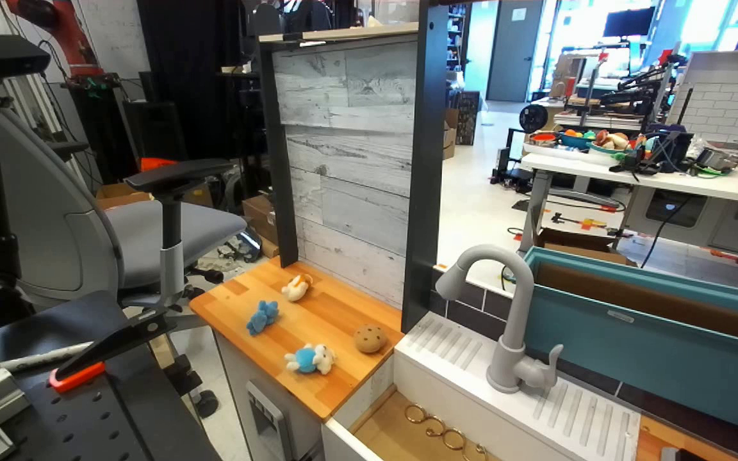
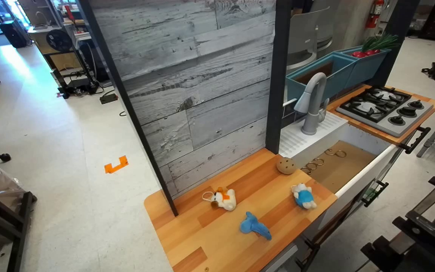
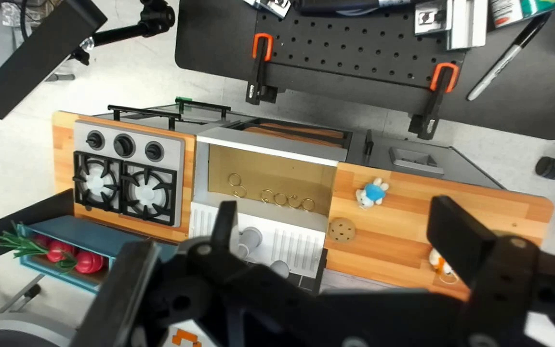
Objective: Center the faucet
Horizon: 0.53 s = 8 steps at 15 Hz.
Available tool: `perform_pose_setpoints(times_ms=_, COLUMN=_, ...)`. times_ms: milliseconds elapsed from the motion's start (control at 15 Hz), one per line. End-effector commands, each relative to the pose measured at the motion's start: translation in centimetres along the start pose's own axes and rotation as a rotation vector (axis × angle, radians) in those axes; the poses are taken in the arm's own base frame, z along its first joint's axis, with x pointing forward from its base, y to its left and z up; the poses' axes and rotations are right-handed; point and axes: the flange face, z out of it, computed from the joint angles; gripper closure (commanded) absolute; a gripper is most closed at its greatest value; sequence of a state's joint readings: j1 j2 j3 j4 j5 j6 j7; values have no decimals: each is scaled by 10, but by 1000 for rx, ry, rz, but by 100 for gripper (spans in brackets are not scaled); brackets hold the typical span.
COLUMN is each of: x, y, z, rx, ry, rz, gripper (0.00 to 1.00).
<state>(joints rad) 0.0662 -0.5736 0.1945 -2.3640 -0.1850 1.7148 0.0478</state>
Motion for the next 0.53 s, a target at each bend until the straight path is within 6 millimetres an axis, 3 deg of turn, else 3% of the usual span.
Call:
perform_pose_setpoints(times_ms=0, x=25, y=22, z=40, rx=-48, ry=21, rz=-3, gripper=0)
perform_pose_setpoints(times_ms=467, x=70, y=33, z=142, rx=-91, ry=91, rz=-25, gripper=0)
